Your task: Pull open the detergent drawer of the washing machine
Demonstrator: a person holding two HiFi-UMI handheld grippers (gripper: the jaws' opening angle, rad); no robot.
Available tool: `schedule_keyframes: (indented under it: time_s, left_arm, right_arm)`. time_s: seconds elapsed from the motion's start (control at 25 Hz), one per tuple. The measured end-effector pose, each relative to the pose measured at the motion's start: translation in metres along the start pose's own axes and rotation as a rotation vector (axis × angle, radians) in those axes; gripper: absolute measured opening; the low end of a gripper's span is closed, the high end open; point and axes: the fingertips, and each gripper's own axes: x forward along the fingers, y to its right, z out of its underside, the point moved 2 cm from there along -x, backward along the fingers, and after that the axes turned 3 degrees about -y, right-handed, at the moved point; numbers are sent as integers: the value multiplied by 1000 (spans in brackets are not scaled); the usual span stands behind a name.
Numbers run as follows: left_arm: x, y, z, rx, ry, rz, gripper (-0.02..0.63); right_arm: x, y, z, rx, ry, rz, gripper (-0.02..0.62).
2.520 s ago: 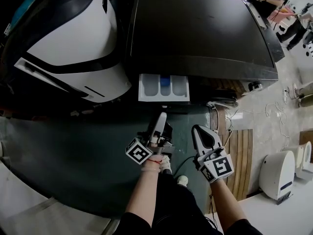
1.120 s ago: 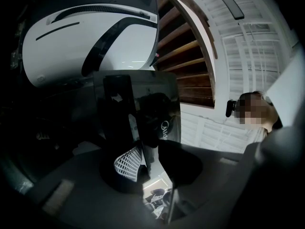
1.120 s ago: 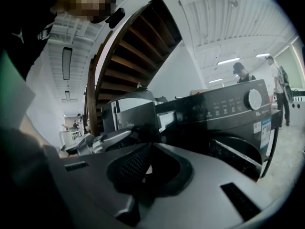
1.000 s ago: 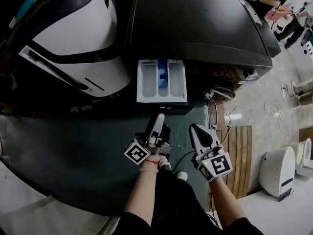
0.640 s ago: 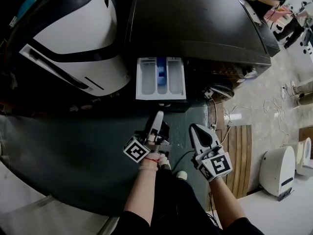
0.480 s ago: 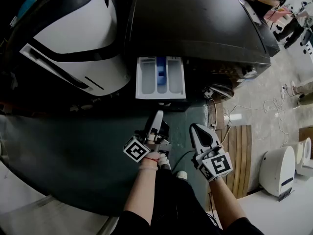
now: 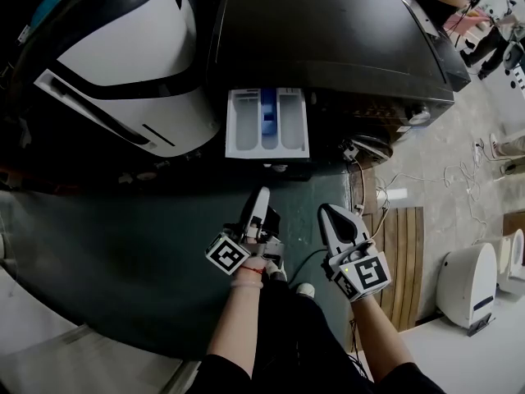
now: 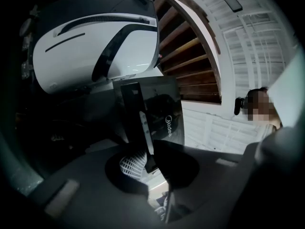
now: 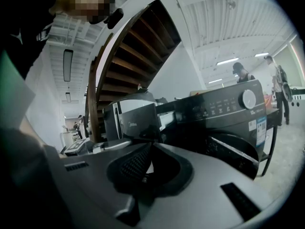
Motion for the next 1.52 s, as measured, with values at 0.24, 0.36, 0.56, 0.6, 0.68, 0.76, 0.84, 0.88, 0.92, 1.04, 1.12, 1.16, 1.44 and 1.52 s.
schedule_keyframes:
  time_s: [0.24, 0.36, 0.56, 0.6, 0.68, 0.76, 0.84, 0.88, 0.92, 1.04, 1.12, 1.16, 1.44, 1.52]
  left_arm:
    - [-6, 9, 7, 124, -67, -51, 9]
    - [-6, 22, 7, 249, -107, -95, 9]
    - [-7, 43, 2, 437, -172, -149, 9]
    - [-6, 47, 0, 474, -185, -154, 9]
    - [-5, 57, -4, 547, -212, -177, 9]
    - [-4, 67, -7, 620, -241, -205, 9]
    - [-4, 76, -10, 680, -263, -225, 9]
    - [-4, 81, -12, 703, -268, -232, 9]
    - [-5, 85, -14, 722, -271, -238, 9]
    - [-9, 98, -19, 774, -275, -252, 9]
    - [-12, 106, -22, 810, -280, -265, 9]
    - [-13, 109, -24, 827, -282, -274, 9]
    - [-19, 138, -38, 885, -268, -307, 9]
    - [-18, 149, -43, 903, -267, -297, 9]
  right_arm:
    - [-6, -2, -4, -28, -11, -1, 12]
    - [-10, -6, -13, -25, 2, -12, 12]
    - [-18, -10, -24, -53, 5, -29, 12]
    - [-18, -12, -30, -49, 10, -32, 12]
    - [-19, -16, -40, -48, 17, -41, 12]
    - [-22, -17, -45, -65, 16, -49, 12]
    - [-26, -17, -47, -82, 16, -53, 12]
    - [-27, -17, -50, -87, 18, -54, 12]
    - [-29, -17, -52, -92, 20, -55, 12]
    - [-32, -21, -61, -99, 25, -65, 12]
    - [-32, -25, -68, -98, 27, -77, 12]
    - [-33, -26, -72, -93, 31, -81, 12]
    - [-40, -27, -87, -119, 14, -87, 12]
    - [-41, -28, -94, -117, 27, -92, 12]
